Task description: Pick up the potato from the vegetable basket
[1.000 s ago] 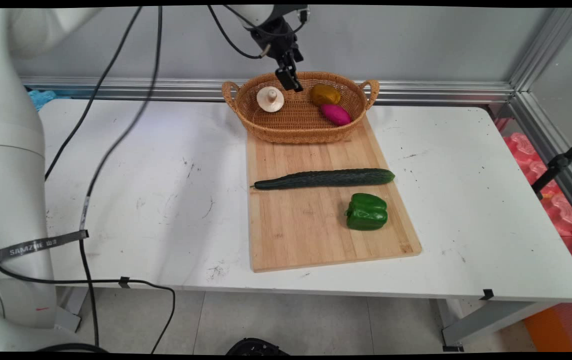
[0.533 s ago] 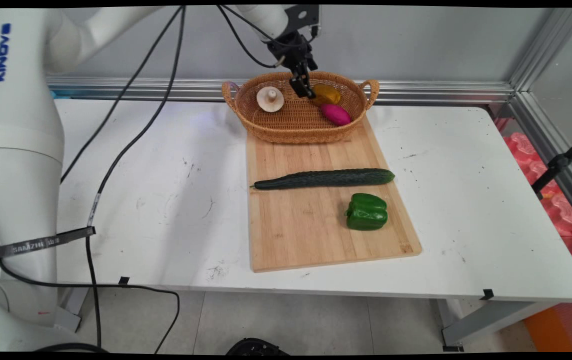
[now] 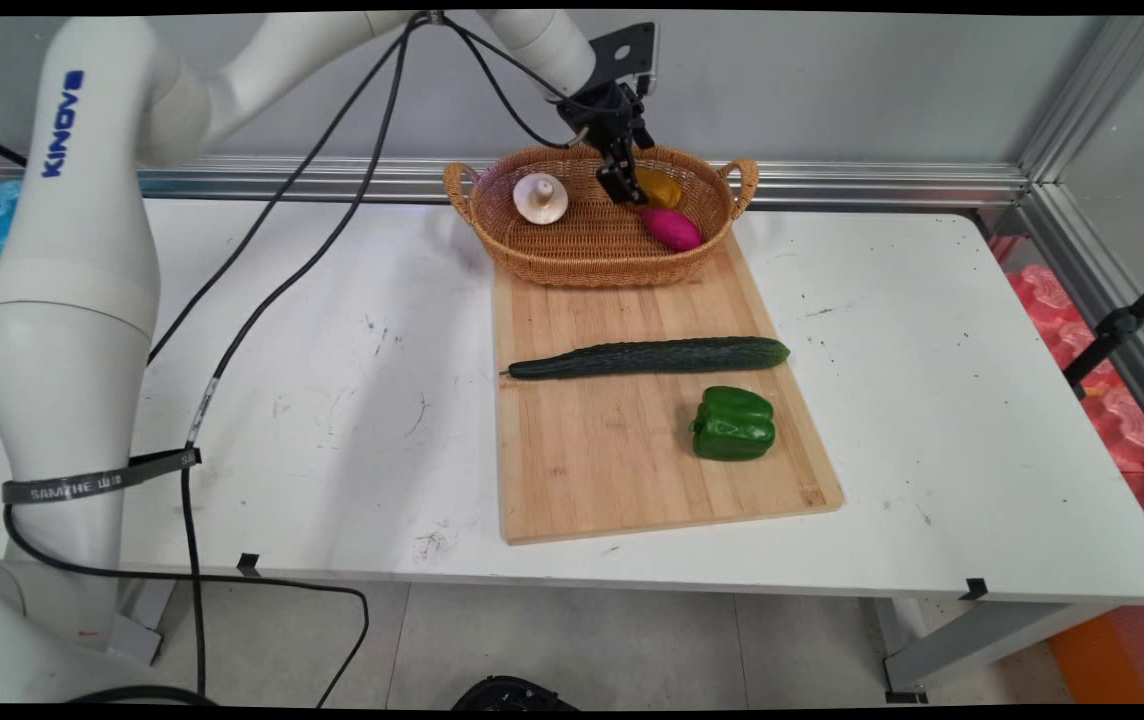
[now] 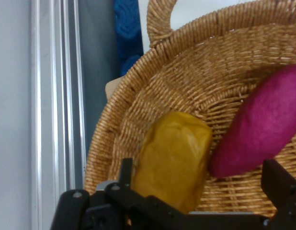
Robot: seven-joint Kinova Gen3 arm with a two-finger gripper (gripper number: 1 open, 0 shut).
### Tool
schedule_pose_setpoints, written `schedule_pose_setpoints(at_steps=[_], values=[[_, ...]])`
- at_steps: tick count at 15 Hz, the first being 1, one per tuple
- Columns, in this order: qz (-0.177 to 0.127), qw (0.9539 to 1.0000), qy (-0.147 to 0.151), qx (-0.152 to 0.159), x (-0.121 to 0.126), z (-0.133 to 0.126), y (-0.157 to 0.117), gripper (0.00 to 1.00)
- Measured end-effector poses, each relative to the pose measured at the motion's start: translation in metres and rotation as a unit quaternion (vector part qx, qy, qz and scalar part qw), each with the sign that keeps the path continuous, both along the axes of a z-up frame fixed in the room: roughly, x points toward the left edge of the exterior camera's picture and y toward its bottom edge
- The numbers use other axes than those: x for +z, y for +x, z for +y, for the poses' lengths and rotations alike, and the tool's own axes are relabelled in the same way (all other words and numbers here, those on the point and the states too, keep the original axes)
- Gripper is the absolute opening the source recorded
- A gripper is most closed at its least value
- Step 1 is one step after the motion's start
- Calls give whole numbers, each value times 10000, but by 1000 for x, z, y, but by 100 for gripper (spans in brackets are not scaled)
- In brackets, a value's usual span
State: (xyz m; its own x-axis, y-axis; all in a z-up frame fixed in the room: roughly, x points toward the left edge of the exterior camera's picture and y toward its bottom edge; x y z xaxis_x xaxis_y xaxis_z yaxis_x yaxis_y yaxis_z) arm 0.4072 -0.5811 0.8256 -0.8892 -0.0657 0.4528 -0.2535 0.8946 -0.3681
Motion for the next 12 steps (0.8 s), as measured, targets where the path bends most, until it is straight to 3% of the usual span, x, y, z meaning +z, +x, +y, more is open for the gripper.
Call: schedule_pose_setpoints(at_steps=[12], values=[[-182, 9987, -211, -432, -27, -27, -3, 100]])
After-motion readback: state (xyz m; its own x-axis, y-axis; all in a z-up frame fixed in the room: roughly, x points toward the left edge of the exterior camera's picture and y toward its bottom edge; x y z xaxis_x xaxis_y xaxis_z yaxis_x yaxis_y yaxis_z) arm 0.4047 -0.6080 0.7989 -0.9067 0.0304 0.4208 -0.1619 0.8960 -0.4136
